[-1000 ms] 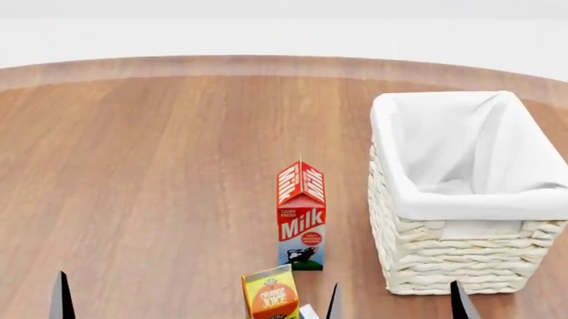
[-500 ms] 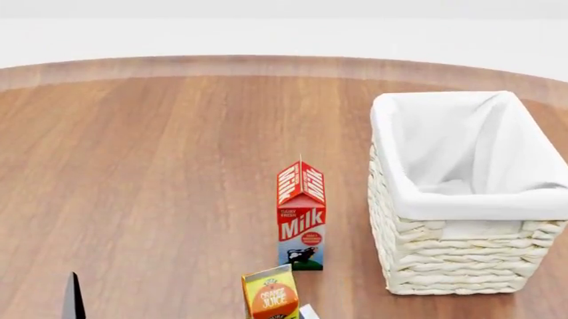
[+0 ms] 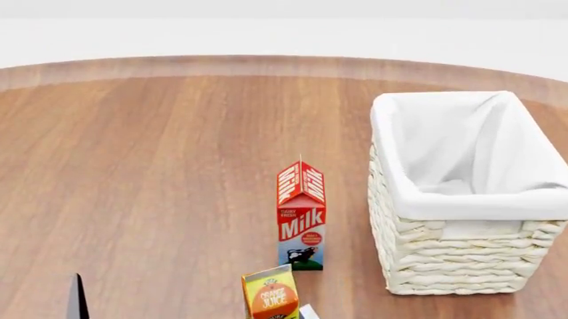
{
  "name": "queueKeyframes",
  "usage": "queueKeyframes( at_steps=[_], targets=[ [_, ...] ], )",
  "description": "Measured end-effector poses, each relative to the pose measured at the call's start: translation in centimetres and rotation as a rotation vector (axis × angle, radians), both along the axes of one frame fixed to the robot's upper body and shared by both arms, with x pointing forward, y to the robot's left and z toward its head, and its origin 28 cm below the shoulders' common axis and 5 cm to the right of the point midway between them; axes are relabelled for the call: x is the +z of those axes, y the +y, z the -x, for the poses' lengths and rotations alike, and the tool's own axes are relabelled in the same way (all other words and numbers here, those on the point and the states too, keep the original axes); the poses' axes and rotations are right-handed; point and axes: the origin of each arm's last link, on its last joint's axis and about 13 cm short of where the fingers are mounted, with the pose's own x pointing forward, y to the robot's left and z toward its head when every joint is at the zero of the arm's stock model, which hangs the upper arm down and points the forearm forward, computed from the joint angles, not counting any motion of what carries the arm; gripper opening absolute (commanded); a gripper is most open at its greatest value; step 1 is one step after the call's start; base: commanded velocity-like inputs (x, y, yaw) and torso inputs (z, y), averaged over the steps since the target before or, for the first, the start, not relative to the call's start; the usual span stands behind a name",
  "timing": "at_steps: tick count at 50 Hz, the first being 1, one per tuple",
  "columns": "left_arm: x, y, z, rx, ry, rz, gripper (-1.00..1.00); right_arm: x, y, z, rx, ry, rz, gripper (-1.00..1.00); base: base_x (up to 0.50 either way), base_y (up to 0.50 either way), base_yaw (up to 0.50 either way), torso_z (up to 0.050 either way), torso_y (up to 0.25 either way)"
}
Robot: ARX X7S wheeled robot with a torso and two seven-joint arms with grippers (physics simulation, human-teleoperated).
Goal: Pick up the tomato sauce, and put it in the basket.
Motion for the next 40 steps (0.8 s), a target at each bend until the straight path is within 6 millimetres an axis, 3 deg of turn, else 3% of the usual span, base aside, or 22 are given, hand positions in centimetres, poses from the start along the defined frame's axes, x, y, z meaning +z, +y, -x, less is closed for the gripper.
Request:
queueKeyframes(
  at_steps=[23, 40],
  targets=[
    [-0.1, 0.0, -0.1, 0.001, 0.004, -0.004, 1.0, -2.8, 0.6, 0.3, 0.016, 0.074, -0.004, 1.0, 0.0, 0.0, 0.0, 0.0, 0.0],
    [-0.2, -0.1, -0.1, 0.001, 0.008, -0.006, 1.0, -4.3, 0.5, -0.7, -0.018, 0.085, 0.002, 1.0, 0.0, 0.0, 0.0, 0.0, 0.0]
  ],
)
